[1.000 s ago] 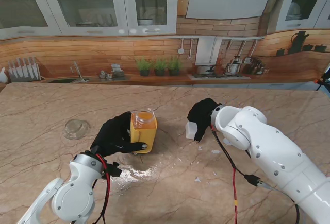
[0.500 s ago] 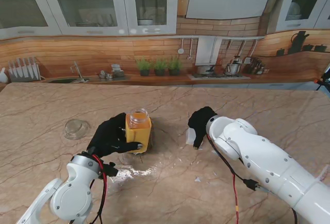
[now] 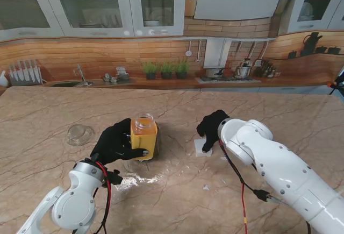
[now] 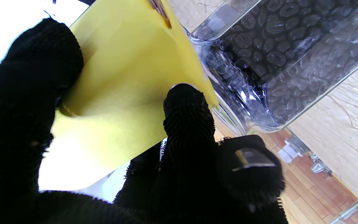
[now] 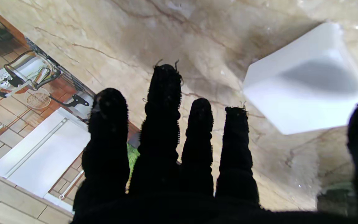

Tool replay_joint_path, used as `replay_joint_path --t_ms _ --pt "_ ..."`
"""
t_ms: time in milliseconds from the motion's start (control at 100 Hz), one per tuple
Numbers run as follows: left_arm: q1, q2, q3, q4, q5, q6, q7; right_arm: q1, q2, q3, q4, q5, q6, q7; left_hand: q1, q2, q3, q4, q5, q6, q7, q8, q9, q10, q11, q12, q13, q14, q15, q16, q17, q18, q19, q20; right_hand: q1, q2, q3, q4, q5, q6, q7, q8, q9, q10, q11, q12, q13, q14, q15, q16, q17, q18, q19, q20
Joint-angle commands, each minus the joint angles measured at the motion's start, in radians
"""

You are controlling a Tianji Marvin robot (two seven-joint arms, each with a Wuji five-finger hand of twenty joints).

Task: Portion coffee beans from the glass jar into the coffee jar

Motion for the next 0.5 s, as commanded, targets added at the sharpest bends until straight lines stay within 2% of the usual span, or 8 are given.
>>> replay_joint_path --t_ms 0,60,110,170,240,300,400,490 --pt "0.009 -0.003 0.002 -0.008 -0.003 -0.004 -0.003 -0.011 0.003 0.012 -0.033 -0.007 -0.010 0.011 0.192 0.209 0.339 0.083 0.132 -0.146 0.162 0.057 0.144 -0.070 0.102 0.063 -0.001 0.044 -0.037 0.011 0.007 -0.048 0.048 -0.007 -0.047 0.007 0.013 0.000 -0.032 -0.008 -0.006 -0.012 -0.036 0.015 -0.017 -0.013 -0.013 0.042 -0.016 0.001 -0.012 0.031 -0.004 0.016" --pt "0.009 -0.002 0.002 -0.010 -0.004 -0.003 -0.005 -0.030 0.003 0.043 -0.053 -0.016 -0.034 0.012 0.192 0.209 0.338 0.083 0.131 -0.145 0.162 0.057 0.143 -0.070 0.102 0.063 -0.001 0.044 -0.036 0.011 0.007 -0.048 0.048 -0.007 -0.056 0.011 0.015 -0.007 -0.030 0.000 -0.006 -0.011 -0.038 0.018 -0.023 -0.020 -0.020 0.039 -0.032 -0.007 -0.016 0.025 -0.012 0.019" --pt "0.010 -0.002 0.002 -0.011 -0.003 -0.004 -0.006 -0.048 0.004 0.075 -0.069 -0.015 -0.062 0.012 0.192 0.210 0.338 0.084 0.131 -0.145 0.161 0.056 0.142 -0.071 0.102 0.063 -0.001 0.044 -0.036 0.011 0.007 -0.048 0.049 -0.007 -0.019 0.000 0.013 -0.008 -0.014 0.005 0.013 -0.001 -0.025 0.024 -0.042 -0.049 -0.035 0.033 -0.090 -0.047 -0.024 -0.008 -0.049 0.018" --pt "0.011 -0.001 0.001 -0.013 0.000 -0.007 -0.009 -0.078 0.006 0.125 -0.091 -0.003 -0.107 0.015 0.191 0.211 0.337 0.084 0.130 -0.147 0.161 0.057 0.142 -0.072 0.102 0.063 -0.002 0.043 -0.036 0.011 0.007 -0.048 0.049 -0.007 0.079 -0.040 0.000 0.005 0.011 0.012 0.041 0.016 0.000 0.026 -0.087 -0.120 -0.069 0.017 -0.186 -0.131 -0.067 -0.039 -0.129 0.005" --pt "0.012 -0.001 0.000 -0.013 0.001 -0.008 -0.009 -0.122 0.011 0.201 -0.121 0.004 -0.181 0.021 0.190 0.210 0.338 0.085 0.129 -0.150 0.162 0.057 0.142 -0.074 0.102 0.063 -0.002 0.042 -0.036 0.011 0.007 -0.048 0.049 -0.007 0.212 -0.098 -0.013 0.019 0.038 0.014 0.070 0.021 0.047 0.033 -0.145 -0.222 -0.088 -0.008 -0.277 -0.235 -0.105 -0.099 -0.223 -0.050" --pt "0.012 -0.001 0.000 -0.015 -0.001 -0.007 -0.011 -0.168 0.014 0.272 -0.144 0.018 -0.235 0.019 0.190 0.210 0.338 0.085 0.130 -0.149 0.162 0.057 0.142 -0.072 0.101 0.063 -0.002 0.043 -0.036 0.011 0.007 -0.048 0.050 -0.007 0.286 -0.131 -0.014 0.026 0.050 0.018 0.098 0.012 0.078 0.035 -0.157 -0.290 -0.086 -0.027 -0.323 -0.307 -0.119 -0.144 -0.258 -0.092" --pt "0.014 0.000 0.001 -0.017 0.000 -0.007 -0.013 -0.246 0.017 0.382 -0.185 0.031 -0.295 0.023 0.191 0.209 0.340 0.087 0.131 -0.151 0.162 0.057 0.143 -0.073 0.102 0.063 -0.001 0.044 -0.035 0.011 0.007 -0.048 0.051 -0.007 0.383 -0.173 -0.046 0.026 0.069 0.009 0.134 0.001 0.112 0.032 -0.160 -0.320 -0.068 -0.042 -0.347 -0.364 -0.117 -0.185 -0.299 -0.122" --pt "0.015 0.000 0.005 -0.019 0.001 -0.006 -0.012 -0.304 0.018 0.456 -0.213 0.035 -0.318 0.031 0.189 0.207 0.339 0.087 0.131 -0.151 0.162 0.057 0.143 -0.073 0.101 0.063 -0.001 0.043 -0.034 0.011 0.007 -0.047 0.052 -0.007 0.423 -0.184 -0.070 0.026 0.077 0.005 0.151 -0.008 0.127 0.034 -0.160 -0.324 -0.063 -0.049 -0.352 -0.384 -0.106 -0.199 -0.313 -0.134"
